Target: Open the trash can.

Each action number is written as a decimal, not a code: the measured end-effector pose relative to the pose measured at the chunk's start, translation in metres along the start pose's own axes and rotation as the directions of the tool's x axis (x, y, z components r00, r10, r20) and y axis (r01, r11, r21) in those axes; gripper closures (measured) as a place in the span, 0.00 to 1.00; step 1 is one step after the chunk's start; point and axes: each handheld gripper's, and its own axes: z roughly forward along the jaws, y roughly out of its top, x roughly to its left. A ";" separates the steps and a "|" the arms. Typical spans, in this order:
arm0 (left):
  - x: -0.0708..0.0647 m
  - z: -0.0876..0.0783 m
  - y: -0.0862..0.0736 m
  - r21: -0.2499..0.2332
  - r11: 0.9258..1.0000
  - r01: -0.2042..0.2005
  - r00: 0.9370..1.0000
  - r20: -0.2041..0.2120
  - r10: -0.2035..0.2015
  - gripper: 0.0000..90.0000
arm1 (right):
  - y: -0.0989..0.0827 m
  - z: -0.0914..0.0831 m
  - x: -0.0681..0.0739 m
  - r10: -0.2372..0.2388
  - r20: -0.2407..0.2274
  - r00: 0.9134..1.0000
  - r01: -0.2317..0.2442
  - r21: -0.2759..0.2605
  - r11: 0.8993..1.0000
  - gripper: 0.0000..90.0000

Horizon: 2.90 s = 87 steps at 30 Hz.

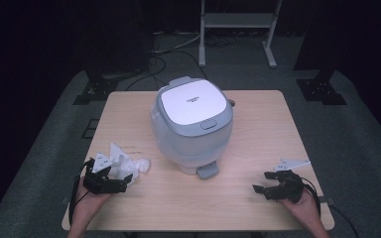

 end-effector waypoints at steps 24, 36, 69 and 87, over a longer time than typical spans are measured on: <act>0.005 0.000 -0.002 0.003 1.000 0.010 1.000 -0.010 -0.010 0.04 | 0.052 0.035 0.033 -0.121 -0.109 0.987 0.122 0.001 0.993 0.29; 0.005 -0.001 -0.004 0.011 1.000 0.020 1.000 -0.005 -0.020 0.03 | 0.064 0.052 0.051 -0.156 -0.162 0.974 0.157 -0.006 0.988 0.29; 0.006 -0.001 -0.003 0.007 1.000 0.022 1.000 -0.010 -0.022 0.03 | 0.084 0.067 0.069 -0.220 -0.195 0.956 0.220 -0.023 0.975 0.50; 0.009 -0.001 -0.004 0.007 0.999 0.033 0.999 -0.010 -0.033 0.04 | 0.101 0.091 0.077 -0.248 -0.132 0.960 0.249 -0.007 0.968 0.90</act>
